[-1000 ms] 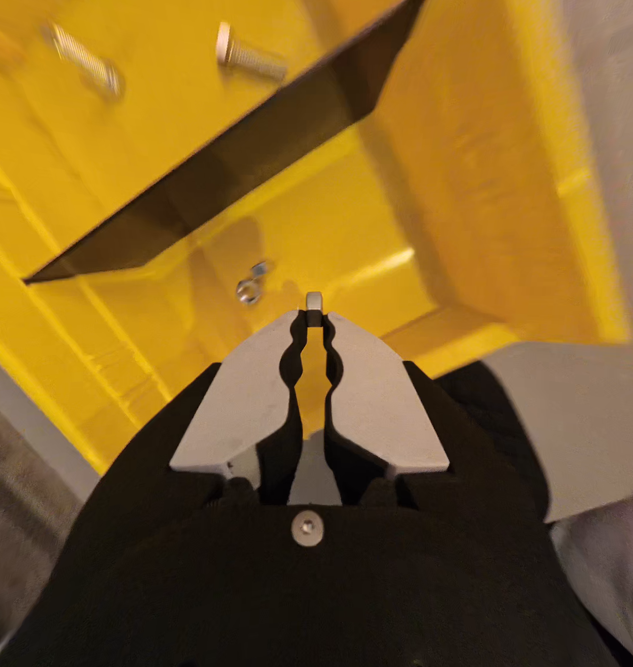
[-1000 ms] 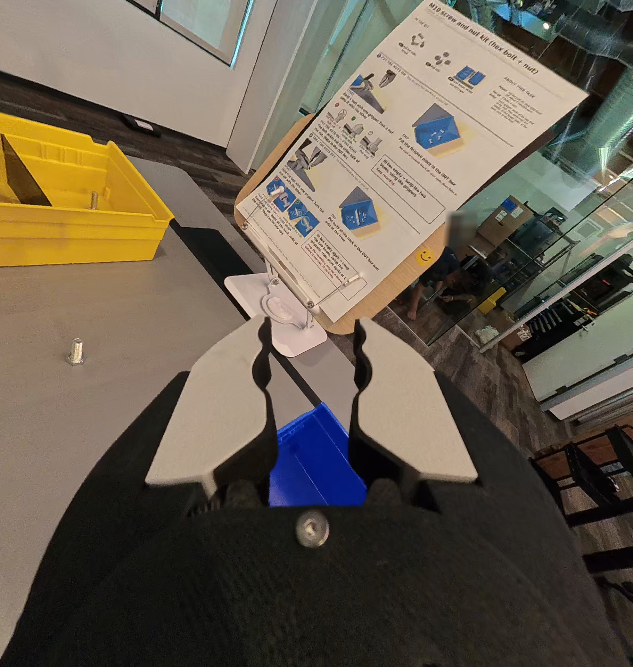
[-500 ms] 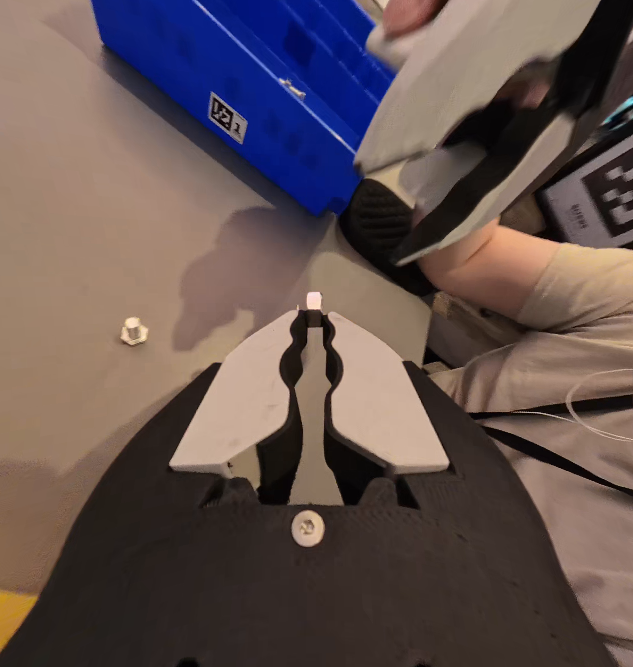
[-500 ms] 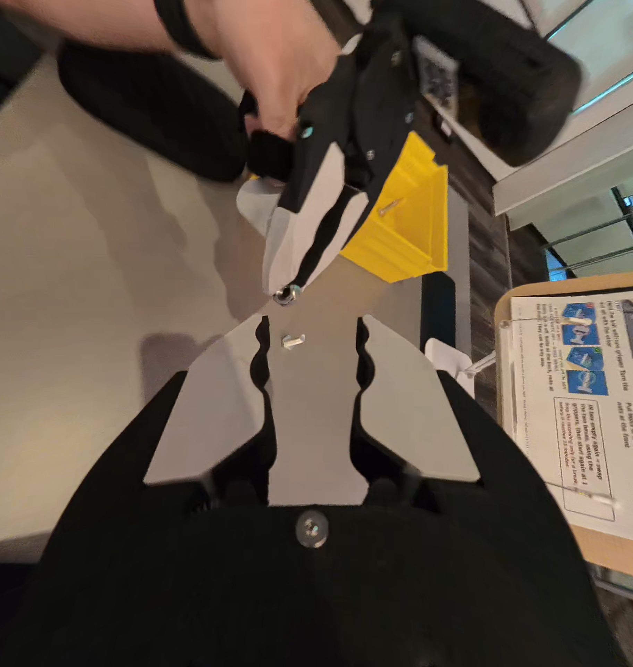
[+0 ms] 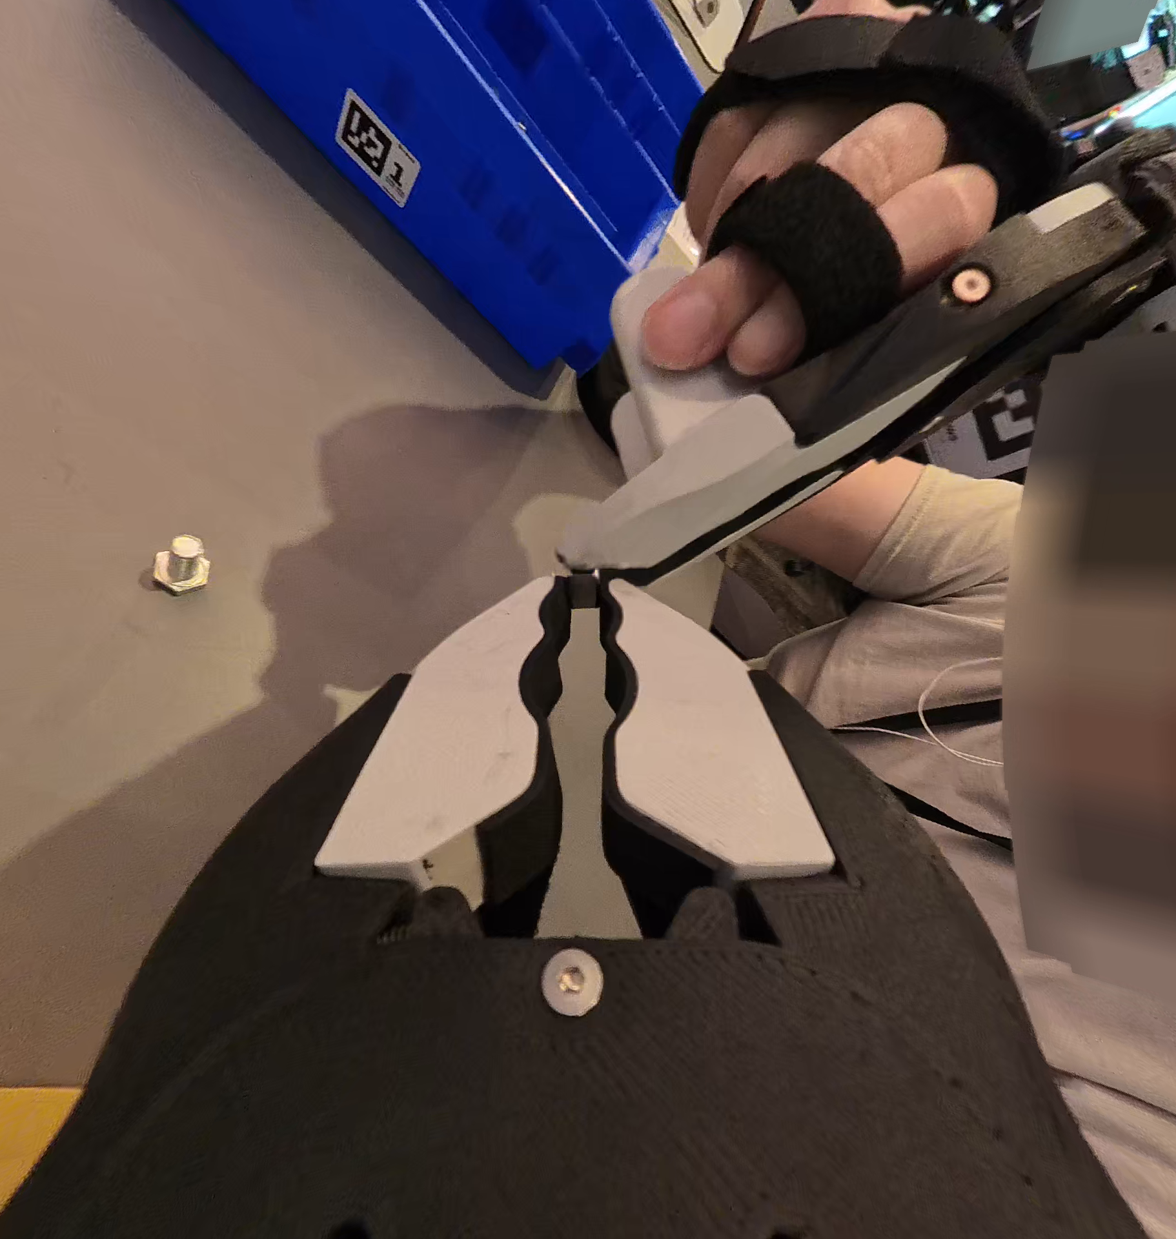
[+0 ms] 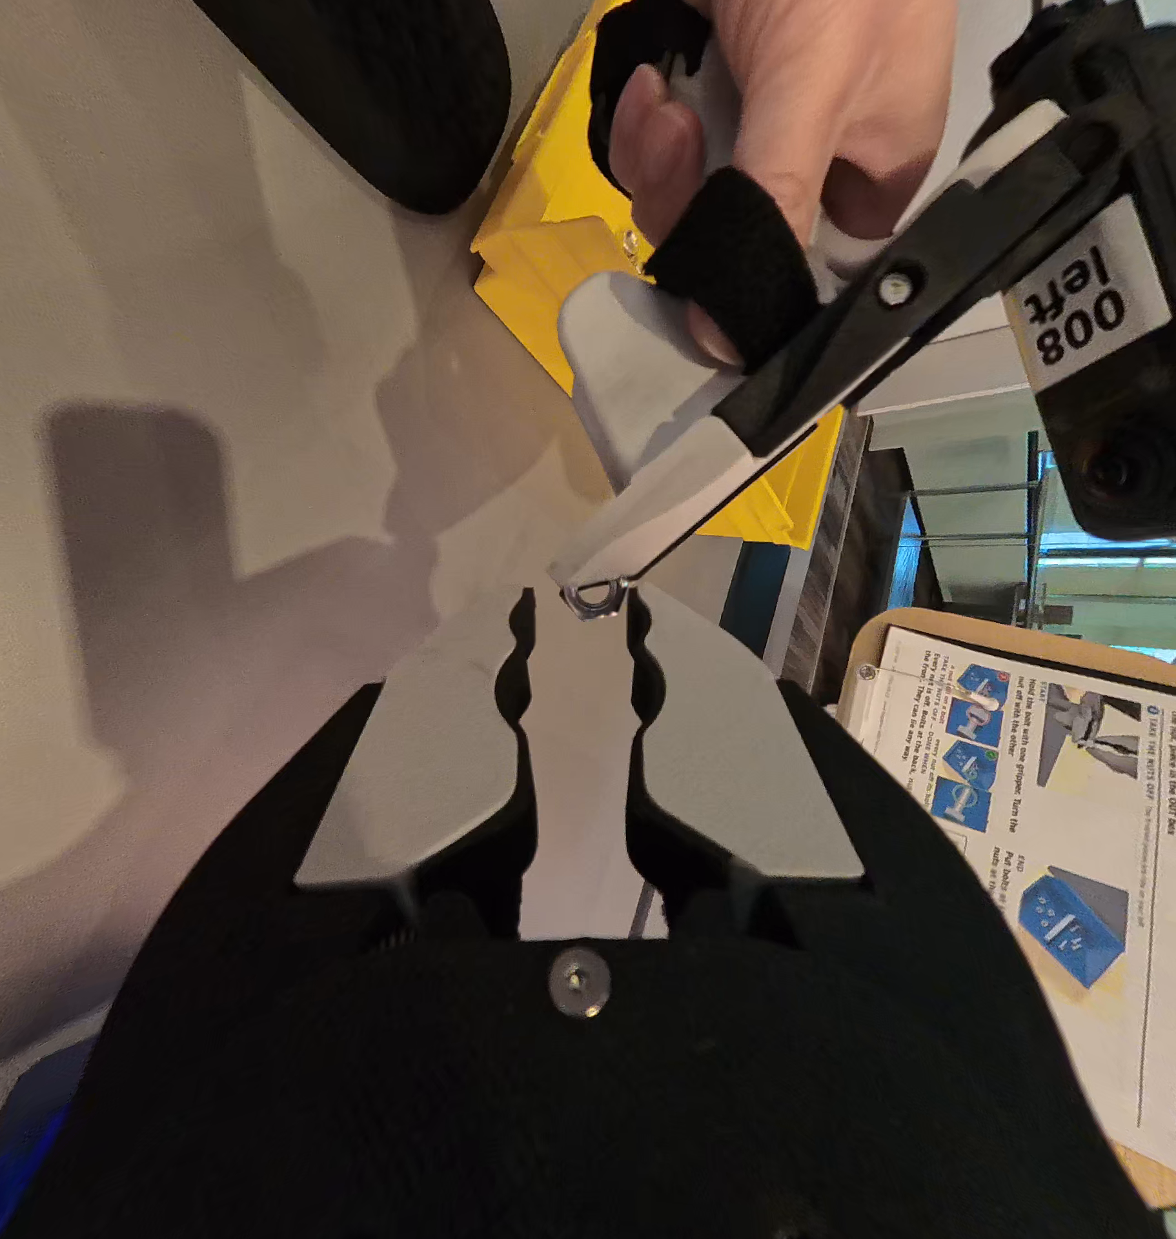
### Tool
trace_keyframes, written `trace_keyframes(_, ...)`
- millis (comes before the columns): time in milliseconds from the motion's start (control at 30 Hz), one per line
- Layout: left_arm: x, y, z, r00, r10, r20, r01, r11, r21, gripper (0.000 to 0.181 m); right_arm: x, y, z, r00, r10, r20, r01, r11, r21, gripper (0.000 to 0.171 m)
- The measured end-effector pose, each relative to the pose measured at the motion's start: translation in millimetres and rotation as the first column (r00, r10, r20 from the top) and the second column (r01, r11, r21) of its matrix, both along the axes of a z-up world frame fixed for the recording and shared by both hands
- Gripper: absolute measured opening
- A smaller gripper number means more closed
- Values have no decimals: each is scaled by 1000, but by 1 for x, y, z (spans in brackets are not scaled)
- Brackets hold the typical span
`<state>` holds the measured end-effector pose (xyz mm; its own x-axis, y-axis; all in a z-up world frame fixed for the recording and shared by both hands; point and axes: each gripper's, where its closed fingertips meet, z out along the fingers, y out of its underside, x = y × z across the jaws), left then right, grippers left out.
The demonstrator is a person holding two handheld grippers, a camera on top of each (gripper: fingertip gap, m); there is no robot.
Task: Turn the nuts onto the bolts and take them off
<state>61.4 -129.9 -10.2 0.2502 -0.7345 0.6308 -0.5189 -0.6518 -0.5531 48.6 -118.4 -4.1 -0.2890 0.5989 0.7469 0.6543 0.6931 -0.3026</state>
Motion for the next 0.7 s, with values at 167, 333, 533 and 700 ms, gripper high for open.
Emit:
trace_keyframes(167, 0, 2, 2, 999, 24, 43, -23, 1000, -18, 8, -3, 9, 1, 999, -42, -6, 42, 999, 32, 20)
trace_keyframes(333, -2, 14, 19, 981, 104, 166, -110, 993, 28, 8, -5, 20, 18, 992, -76, -100, 85, 993, 87, 19)
trace_keyframes(533, -5, 15, 19, 975, 106, 193, -118, 992, 53, 8, -7, 23, 14, 989, -106, -107, 110, 994, 24, 18)
trace_keyframes(700, -23, 32, 21, 955, 208, 212, -228, 971, 77, 33, 30, 50, -46, 937, -320, 138, 347, 894, -284, 18)
